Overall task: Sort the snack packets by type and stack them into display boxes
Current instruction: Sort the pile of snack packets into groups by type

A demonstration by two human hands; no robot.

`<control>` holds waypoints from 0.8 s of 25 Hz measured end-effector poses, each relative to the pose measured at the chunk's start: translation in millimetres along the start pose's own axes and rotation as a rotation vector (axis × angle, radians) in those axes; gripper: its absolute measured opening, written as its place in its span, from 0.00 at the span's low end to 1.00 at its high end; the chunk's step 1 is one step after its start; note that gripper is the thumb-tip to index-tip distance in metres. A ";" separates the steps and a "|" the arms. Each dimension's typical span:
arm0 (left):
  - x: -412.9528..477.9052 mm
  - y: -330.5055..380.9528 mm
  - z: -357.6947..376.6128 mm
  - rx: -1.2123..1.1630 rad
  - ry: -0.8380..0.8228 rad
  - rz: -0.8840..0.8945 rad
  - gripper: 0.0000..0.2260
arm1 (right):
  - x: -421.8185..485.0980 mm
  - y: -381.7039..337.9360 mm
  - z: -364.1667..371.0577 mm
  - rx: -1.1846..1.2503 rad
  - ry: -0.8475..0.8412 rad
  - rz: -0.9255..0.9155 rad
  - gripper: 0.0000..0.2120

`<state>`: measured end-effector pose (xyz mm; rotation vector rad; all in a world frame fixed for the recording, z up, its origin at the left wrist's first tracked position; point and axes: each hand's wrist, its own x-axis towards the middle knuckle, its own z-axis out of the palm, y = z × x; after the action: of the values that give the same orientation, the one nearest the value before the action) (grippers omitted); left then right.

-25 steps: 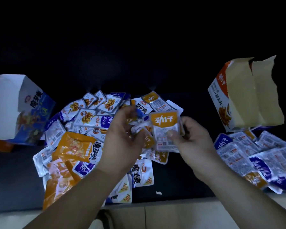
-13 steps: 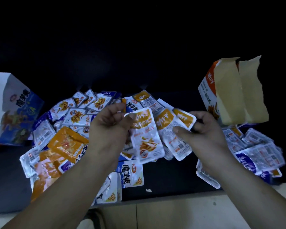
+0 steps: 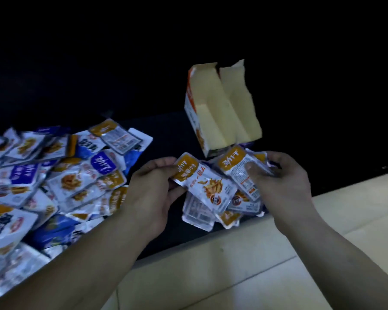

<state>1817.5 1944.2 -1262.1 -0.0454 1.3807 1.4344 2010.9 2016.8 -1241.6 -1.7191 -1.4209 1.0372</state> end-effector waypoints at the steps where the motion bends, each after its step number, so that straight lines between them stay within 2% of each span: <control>1: 2.0 -4.3 13.3 0.006 0.010 -0.007 0.06 | 8.5 4.6 -7.4 -0.007 0.016 0.019 0.08; 3: 2.1 -12.0 36.0 0.106 0.033 -0.021 0.05 | 18.5 11.8 -18.3 -0.091 -0.011 0.043 0.12; 6: -1.5 -24.6 44.6 0.463 -0.024 0.054 0.06 | 8.2 23.8 -26.8 -0.511 -0.008 -0.117 0.16; 8: -3.7 -29.3 43.4 0.496 -0.078 0.077 0.08 | -10.0 28.0 -26.5 -0.552 0.026 -0.358 0.19; 10: -6.2 -30.2 42.2 0.493 -0.160 0.104 0.13 | -22.6 34.3 -16.3 -0.532 -0.082 -0.539 0.18; 12: -8.2 -29.7 35.0 0.556 -0.222 0.170 0.16 | -28.3 46.4 -2.3 -0.625 -0.208 -0.579 0.19; 14: -9.9 -28.2 18.2 0.584 -0.217 0.228 0.16 | -28.3 49.4 5.1 -0.759 -0.229 -0.598 0.20; 15: -10.4 -26.5 4.4 0.593 -0.197 0.259 0.14 | -28.4 46.0 9.9 -0.760 -0.197 -0.627 0.20; 17: -10.4 -20.9 -29.8 0.709 -0.126 0.360 0.12 | -33.7 33.5 25.2 -0.613 -0.162 -0.688 0.18; 19: -10.6 -12.2 -69.7 0.953 -0.053 0.562 0.12 | -45.2 16.7 52.1 -0.439 -0.232 -0.638 0.17; 20: -7.4 -7.3 -92.4 1.173 -0.021 0.697 0.14 | -52.2 11.4 69.5 -0.365 -0.295 -0.571 0.17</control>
<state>1769.1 1870.7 -1291.9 1.2926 2.1313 0.8993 1949.6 1963.9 -1275.3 -1.2803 -2.2341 0.7584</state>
